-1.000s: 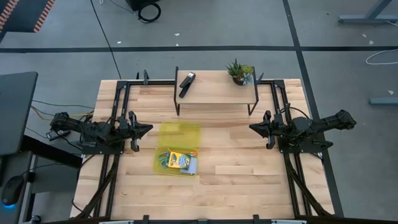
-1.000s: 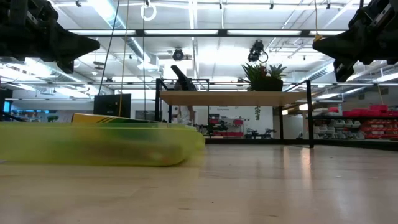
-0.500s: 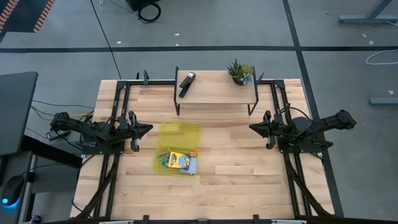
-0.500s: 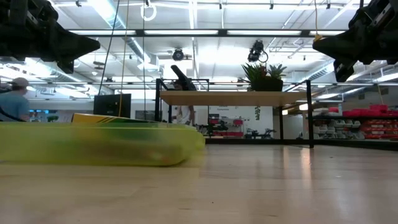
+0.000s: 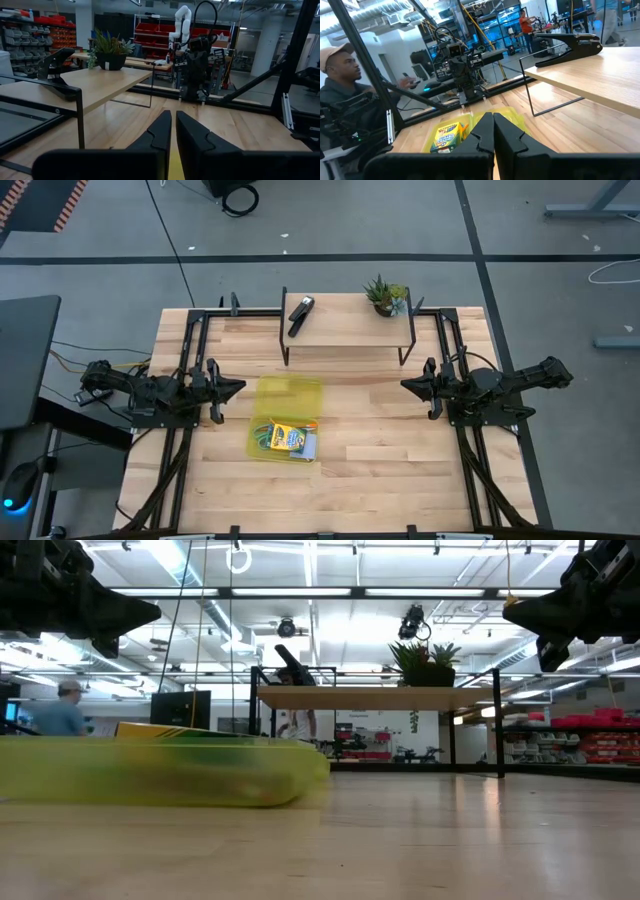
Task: Pack school essentials
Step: Return to Home Position
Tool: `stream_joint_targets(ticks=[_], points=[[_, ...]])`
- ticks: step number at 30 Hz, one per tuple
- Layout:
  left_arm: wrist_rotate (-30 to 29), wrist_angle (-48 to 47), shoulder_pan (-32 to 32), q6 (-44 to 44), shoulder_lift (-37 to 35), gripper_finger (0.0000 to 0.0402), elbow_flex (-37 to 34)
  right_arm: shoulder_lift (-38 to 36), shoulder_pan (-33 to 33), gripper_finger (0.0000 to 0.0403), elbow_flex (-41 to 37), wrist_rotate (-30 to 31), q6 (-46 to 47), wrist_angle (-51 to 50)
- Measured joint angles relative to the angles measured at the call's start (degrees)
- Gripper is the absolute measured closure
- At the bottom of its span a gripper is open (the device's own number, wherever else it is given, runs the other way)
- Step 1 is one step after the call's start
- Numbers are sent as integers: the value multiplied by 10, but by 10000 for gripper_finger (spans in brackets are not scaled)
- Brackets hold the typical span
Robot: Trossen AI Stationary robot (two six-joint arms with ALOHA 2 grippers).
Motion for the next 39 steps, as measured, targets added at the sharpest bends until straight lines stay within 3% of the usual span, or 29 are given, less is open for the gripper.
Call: stream_joint_targets(ticks=[29, 39], points=[[0, 0, 0, 0, 0, 378, 0, 0, 0, 395, 0, 0, 0, 0], [0, 0, 0, 0, 0, 365, 0, 0, 0, 395, 0, 0, 0, 0]])
